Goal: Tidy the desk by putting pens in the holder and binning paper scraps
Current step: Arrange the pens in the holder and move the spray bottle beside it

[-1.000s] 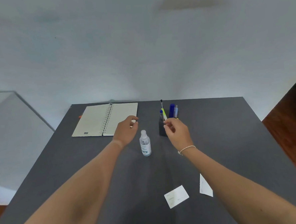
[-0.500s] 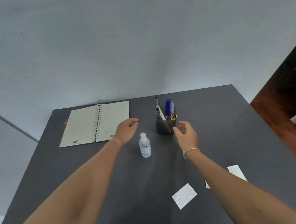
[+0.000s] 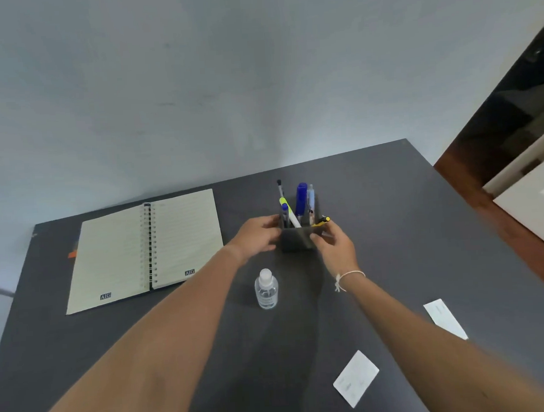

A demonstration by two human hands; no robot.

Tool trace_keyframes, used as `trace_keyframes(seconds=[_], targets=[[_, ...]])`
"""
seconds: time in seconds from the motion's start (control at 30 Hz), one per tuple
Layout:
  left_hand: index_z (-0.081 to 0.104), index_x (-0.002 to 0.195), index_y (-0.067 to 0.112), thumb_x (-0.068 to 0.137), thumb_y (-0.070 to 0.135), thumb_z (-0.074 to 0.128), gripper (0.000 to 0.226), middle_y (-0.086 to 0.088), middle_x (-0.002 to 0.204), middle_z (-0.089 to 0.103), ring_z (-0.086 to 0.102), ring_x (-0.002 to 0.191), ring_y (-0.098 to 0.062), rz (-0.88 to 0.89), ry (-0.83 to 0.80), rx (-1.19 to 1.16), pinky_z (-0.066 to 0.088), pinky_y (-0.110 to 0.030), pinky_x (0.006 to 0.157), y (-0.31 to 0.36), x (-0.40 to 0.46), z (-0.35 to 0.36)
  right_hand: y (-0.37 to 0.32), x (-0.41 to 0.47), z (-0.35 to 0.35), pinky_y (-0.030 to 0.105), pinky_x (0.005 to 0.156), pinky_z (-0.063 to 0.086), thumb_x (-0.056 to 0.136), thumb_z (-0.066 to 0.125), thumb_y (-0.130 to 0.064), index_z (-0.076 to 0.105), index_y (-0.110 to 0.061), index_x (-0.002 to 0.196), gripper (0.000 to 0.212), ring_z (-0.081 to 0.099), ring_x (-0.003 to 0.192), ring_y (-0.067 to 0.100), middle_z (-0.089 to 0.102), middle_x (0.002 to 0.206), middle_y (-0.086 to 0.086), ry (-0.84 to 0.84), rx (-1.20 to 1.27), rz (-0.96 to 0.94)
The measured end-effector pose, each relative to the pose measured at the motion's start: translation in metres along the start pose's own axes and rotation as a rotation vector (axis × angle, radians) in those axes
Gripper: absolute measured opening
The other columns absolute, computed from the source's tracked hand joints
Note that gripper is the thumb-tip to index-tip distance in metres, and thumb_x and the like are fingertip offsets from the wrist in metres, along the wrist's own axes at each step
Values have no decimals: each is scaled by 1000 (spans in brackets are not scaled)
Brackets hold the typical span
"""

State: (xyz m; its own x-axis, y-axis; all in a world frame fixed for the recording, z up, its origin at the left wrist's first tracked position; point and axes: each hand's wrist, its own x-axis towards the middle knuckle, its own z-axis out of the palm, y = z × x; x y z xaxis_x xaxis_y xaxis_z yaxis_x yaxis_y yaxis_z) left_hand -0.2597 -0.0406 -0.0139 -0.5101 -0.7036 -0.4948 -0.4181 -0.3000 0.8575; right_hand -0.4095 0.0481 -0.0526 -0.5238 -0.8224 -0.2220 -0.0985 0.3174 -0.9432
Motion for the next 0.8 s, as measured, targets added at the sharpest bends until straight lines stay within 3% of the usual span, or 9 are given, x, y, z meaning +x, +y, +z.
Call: trace_keyframes(seconds=[0.4, 0.57, 0.8], targets=[[50, 133, 15, 93, 9, 50, 40, -13, 126, 61, 60, 114, -23, 8, 49, -119, 47, -33, 99, 42, 49, 16, -19, 71, -26, 23, 86, 43, 88, 56, -8, 60, -12, 111, 24, 58, 101, 14, 64, 106, -1, -61, 1, -73], [50, 133, 16, 92, 10, 53, 42, -10, 125, 63, 62, 109, -19, -5, 116, -158, 49, -27, 90, 62, 81, 31, -28, 117, -47, 27, 92, 45, 88, 56, -9, 59, -13, 111, 24, 59, 105, 18, 64, 111, 3, -133, -25, -92], [45, 137, 15, 93, 8, 51, 45, -11, 129, 60, 60, 114, -20, -30, 191, -202, 48, -29, 96, 80, 123, 46, -33, 169, -63, 28, 98, 42, 88, 55, -8, 57, -11, 117, 29, 55, 109, 15, 61, 112, -1, -214, -33, -94]])
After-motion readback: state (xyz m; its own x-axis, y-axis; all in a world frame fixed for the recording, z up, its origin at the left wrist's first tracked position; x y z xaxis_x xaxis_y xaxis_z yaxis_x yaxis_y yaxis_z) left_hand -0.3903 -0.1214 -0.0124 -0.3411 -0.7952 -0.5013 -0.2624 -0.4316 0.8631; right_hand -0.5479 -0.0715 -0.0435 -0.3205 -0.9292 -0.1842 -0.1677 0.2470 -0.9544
